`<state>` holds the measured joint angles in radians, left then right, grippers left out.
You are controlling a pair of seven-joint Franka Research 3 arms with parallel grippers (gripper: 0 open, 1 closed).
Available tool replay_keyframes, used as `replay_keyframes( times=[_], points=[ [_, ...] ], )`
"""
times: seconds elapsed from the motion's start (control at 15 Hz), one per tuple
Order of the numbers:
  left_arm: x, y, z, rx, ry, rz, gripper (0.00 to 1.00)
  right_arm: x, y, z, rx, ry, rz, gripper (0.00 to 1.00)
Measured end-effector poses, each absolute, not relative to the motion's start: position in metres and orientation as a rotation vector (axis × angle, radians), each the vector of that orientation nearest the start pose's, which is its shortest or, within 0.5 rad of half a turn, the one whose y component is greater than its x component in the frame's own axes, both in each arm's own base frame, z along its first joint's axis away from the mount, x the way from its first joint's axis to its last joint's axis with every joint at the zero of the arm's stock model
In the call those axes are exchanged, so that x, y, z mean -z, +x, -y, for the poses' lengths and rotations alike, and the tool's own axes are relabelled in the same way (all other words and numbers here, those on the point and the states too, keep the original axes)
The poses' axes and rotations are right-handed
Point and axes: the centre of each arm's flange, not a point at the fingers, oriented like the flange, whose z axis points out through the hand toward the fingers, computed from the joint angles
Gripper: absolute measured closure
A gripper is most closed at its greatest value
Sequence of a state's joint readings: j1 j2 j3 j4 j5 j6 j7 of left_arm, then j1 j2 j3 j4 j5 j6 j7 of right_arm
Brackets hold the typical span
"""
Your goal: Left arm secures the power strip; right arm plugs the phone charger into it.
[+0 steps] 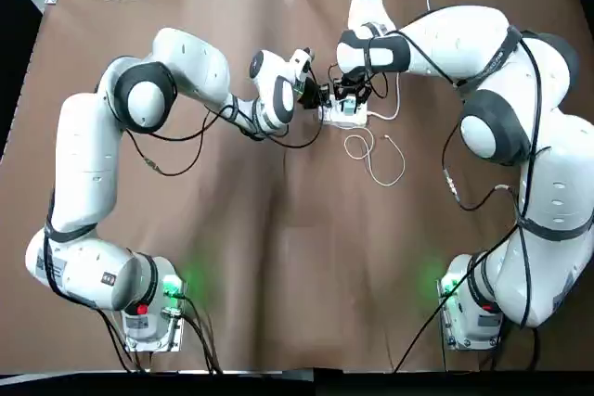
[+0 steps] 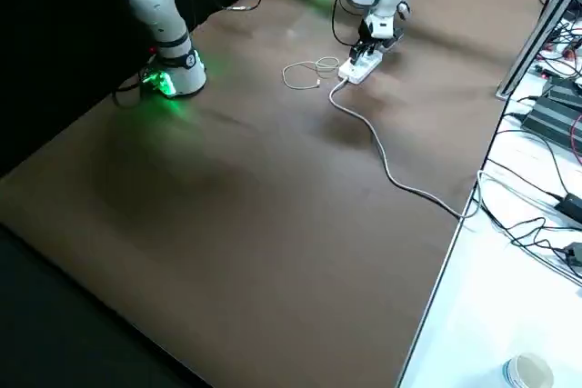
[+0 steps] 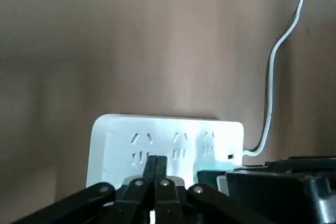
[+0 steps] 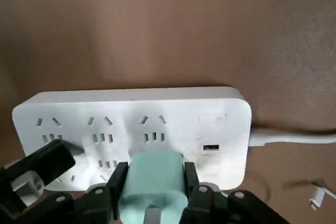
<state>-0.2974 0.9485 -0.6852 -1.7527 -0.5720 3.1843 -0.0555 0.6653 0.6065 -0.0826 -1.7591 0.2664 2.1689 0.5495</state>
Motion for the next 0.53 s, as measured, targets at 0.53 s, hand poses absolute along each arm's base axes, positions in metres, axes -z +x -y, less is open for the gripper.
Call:
replay_keyframes(
  times=[0.53],
  points=[
    [-0.1604,0.4738,0.4956,-0.169,2.379,-0.075,0.99,-0.2090,0.5263,-0.3680,-0.365,-3.098,-0.178,0.52]
  ],
)
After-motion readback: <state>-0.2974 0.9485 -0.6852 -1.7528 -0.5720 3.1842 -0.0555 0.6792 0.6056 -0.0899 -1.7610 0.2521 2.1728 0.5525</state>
